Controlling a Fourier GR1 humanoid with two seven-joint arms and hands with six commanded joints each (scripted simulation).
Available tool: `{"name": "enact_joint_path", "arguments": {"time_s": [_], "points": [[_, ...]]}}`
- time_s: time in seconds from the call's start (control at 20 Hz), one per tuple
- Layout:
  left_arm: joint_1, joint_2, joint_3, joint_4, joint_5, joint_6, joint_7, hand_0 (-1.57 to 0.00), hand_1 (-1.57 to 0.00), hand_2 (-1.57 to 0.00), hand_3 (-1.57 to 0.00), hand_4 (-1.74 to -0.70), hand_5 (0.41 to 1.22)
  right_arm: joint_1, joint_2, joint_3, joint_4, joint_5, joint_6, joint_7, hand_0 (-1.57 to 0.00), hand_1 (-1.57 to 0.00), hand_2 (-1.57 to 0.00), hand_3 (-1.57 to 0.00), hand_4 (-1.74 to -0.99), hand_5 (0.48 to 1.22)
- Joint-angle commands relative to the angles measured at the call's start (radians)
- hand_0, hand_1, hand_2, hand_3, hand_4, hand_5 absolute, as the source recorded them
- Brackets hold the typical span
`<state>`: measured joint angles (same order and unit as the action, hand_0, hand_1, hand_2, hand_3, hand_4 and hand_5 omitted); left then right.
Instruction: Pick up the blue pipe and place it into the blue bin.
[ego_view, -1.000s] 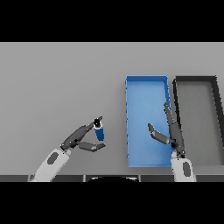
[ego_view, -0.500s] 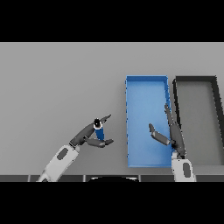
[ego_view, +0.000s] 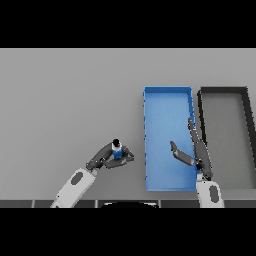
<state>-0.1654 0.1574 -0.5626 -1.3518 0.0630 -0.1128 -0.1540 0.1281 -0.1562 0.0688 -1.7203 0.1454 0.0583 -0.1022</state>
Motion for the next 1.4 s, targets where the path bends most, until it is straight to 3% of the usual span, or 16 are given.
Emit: {"name": "enact_joint_path", "arguments": {"time_s": [0.0, 0.15, 0.3, 0.35, 0.7, 0.8, 0.9, 1.1, 1.2, 1.3, 1.35], "points": [[0.007, -0.002, -0.004, -0.006, -0.017, 0.011, -0.007, -1.32, -1.36, -1.39, -1.38, -1.51, 1.139, -0.012, -0.005, -0.007, 0.002, -0.004, -0.002, 0.016, 0.00, 0.00, 0.00, 0.00, -1.222, 0.646], [0.011, -0.013, 0.010, -0.039, -0.029, 0.018, -0.044, -1.44, -1.46, -1.48, -1.47, -1.48, 1.179, -0.006, 0.004, 0.001, 0.019, 0.007, -0.003, -0.007, 0.00, 0.00, 0.00, 0.00, -1.217, 0.631], [-0.004, -0.033, 0.024, -0.092, -0.020, 0.018, -0.051, -1.50, -1.51, -1.52, -1.52, -1.47, 1.200, -0.016, 0.007, -0.002, 0.020, -0.003, -0.001, 0.009, 0.00, 0.00, 0.00, 0.00, -1.229, 0.633], [-0.014, -0.038, 0.026, -0.112, -0.017, 0.013, -0.044, -1.52, -1.53, -1.53, -1.53, -1.47, 1.204, -0.027, 0.005, 0.000, 0.017, 0.007, -0.007, 0.025, 0.00, 0.00, 0.00, 0.00, -1.226, 0.636], [-0.069, -0.058, 0.028, -0.239, -0.017, -0.034, 0.049, -1.56, -1.56, -1.56, -1.56, -1.47, 1.217, -0.002, -0.006, 0.002, 0.015, 0.032, -0.014, -0.009, 0.00, 0.00, 0.00, 0.00, -1.170, 0.644], [-0.082, -0.070, 0.027, -0.240, -0.024, -0.048, 0.094, -1.56, -1.56, -1.57, -1.57, -1.47, 1.219, -0.009, -0.011, -0.006, 0.021, 0.032, -0.019, -0.007, 0.00, 0.00, 0.00, 0.00, -1.158, 0.643], [-0.081, -0.080, 0.031, -0.229, -0.036, -0.058, 0.096, -1.57, -1.57, -1.57, -1.57, -1.47, 1.220, -0.003, -0.016, -0.008, 0.009, 0.027, -0.015, -0.015, 0.00, 0.00, 0.00, 0.00, -1.151, 0.643], [-0.055, -0.087, 0.035, -0.238, -0.053, -0.075, 0.081, -1.57, -1.57, -1.57, -1.57, -1.47, 1.220, 0.168, 0.071, 0.037, -0.119, 0.138, -0.143, -0.032, 0.00, 0.00, 0.00, 0.00, -1.138, 0.643], [-0.054, -0.090, 0.043, -0.236, -0.068, -0.076, 0.076, -1.57, -1.57, -1.57, -1.57, -1.47, 1.220, 0.290, 0.142, 0.074, -0.199, 0.218, -0.230, -0.035, 0.00, 0.00, 0.00, 0.00, -1.188, 0.643], [-0.057, -0.102, 0.046, -0.230, -0.075, -0.088, 0.083, -1.57, -1.57, -1.57, -1.57, -1.47, 1.220, 0.344, 0.174, 0.098, -0.243, 0.269, -0.267, -0.011, 0.00, 0.00, 0.00, 0.00, -1.184, 0.642], [-0.059, -0.103, 0.051, -0.232, -0.076, -0.095, 0.086, -1.57, -1.57, -1.57, -1.57, -1.47, 1.220, 0.359, 0.180, 0.108, -0.268, 0.275, -0.270, -0.030, 0.00, 0.00, -0.02, 0.00, -1.187, 0.642]]}}
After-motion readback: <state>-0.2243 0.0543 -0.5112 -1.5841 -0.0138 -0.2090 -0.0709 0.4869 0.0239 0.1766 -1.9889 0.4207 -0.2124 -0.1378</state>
